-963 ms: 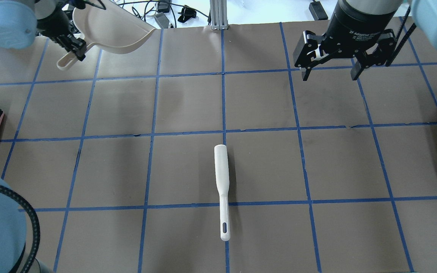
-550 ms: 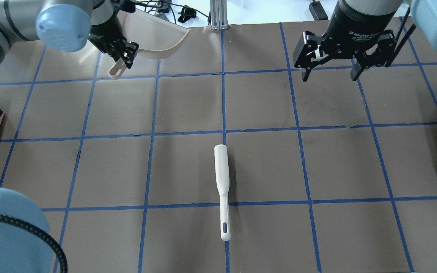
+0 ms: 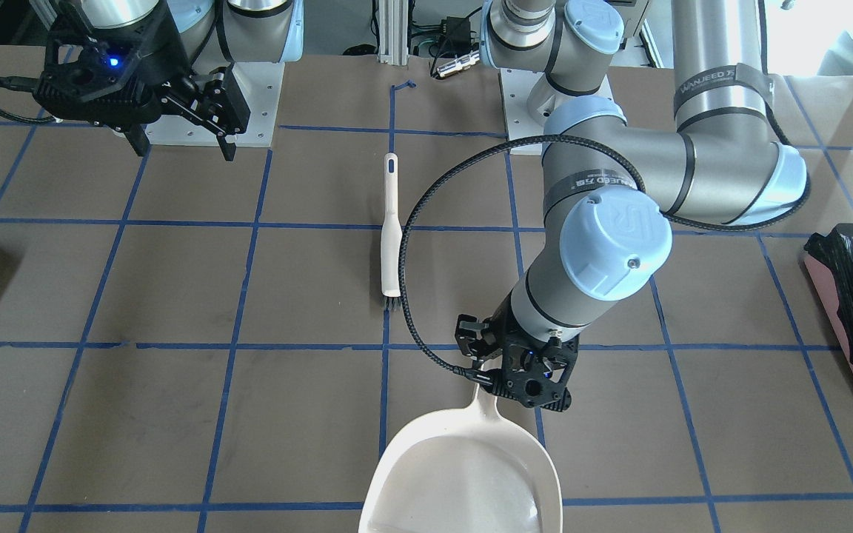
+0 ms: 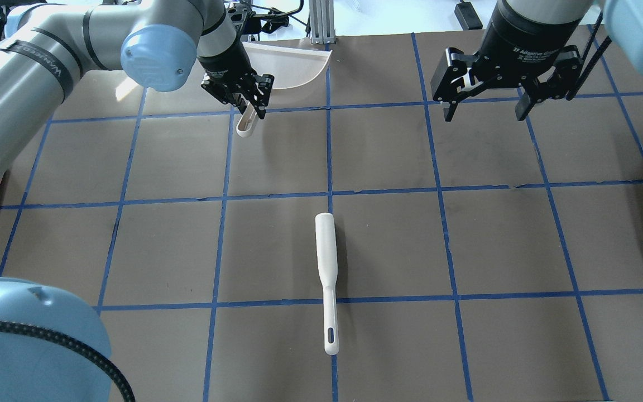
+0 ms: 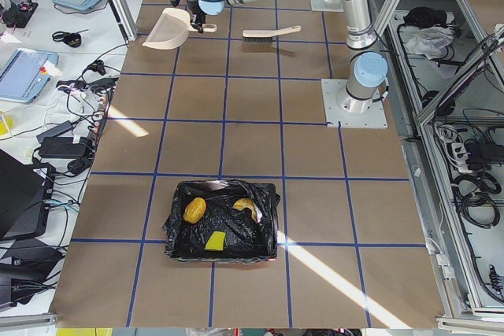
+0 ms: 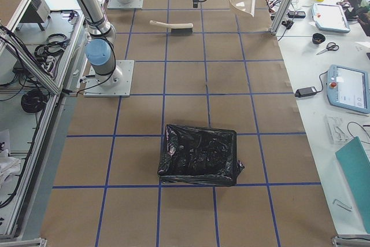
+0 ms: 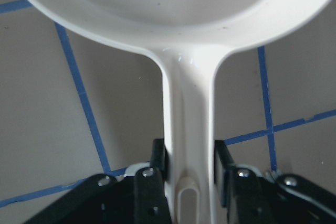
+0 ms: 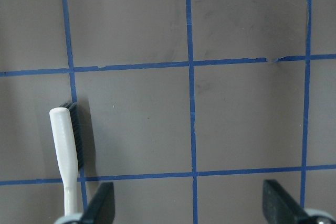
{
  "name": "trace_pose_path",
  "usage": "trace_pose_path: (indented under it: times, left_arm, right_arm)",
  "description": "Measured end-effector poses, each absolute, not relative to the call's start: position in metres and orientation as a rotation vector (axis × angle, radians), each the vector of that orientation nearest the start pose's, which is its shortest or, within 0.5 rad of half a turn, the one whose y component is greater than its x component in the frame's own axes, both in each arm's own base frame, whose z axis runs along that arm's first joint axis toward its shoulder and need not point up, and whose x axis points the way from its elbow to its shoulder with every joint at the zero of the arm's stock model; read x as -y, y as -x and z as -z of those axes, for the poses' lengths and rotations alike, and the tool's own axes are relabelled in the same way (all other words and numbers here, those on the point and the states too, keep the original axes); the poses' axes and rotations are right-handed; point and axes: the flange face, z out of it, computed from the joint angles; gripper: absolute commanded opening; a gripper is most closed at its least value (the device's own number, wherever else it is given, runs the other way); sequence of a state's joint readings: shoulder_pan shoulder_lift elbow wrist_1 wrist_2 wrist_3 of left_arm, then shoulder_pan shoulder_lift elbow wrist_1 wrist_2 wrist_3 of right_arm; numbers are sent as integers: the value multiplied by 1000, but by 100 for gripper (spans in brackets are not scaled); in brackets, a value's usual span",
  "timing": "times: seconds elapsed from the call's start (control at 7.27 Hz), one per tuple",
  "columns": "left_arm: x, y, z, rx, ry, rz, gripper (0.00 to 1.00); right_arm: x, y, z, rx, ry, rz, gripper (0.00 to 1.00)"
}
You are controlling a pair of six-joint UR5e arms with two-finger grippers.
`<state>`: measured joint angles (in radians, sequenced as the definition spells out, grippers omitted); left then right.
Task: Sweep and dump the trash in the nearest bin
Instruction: 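Lower the dustpan onto the table above the brush and open the left gripper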
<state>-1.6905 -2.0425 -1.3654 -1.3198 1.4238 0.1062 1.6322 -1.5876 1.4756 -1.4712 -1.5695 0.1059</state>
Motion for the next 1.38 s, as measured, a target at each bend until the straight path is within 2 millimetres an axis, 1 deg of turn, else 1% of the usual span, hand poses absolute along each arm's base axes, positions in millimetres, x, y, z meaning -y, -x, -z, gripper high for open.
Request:
trace_pose_path:
  times: [0.28, 0.41, 0.69, 0.96, 1.1, 1.38]
  left_arm:
    - [636, 275, -311, -3274, -366, -103, 0]
    - [633, 291, -297, -3276, -318, -137, 0]
    - [626, 312, -282, -3278, -227, -184, 0]
    - [620, 328, -271, -3274, -204, -212, 0]
    - [617, 335, -269, -3270, -210, -220, 0]
    - [616, 339, -264, -3267, -215, -229, 0]
  right_arm:
    - [474, -163, -532, -3138, -68, 16, 100]
    - [474, -163, -532, -3139, -68, 15, 100]
    - [474, -163, -531, -3139, -69, 13, 100]
    - [474, -163, -531, -3138, -69, 15, 100]
    - [474, -163, -531, -3138, -68, 15, 100]
    - [474, -163, -530, -3139, -68, 15, 100]
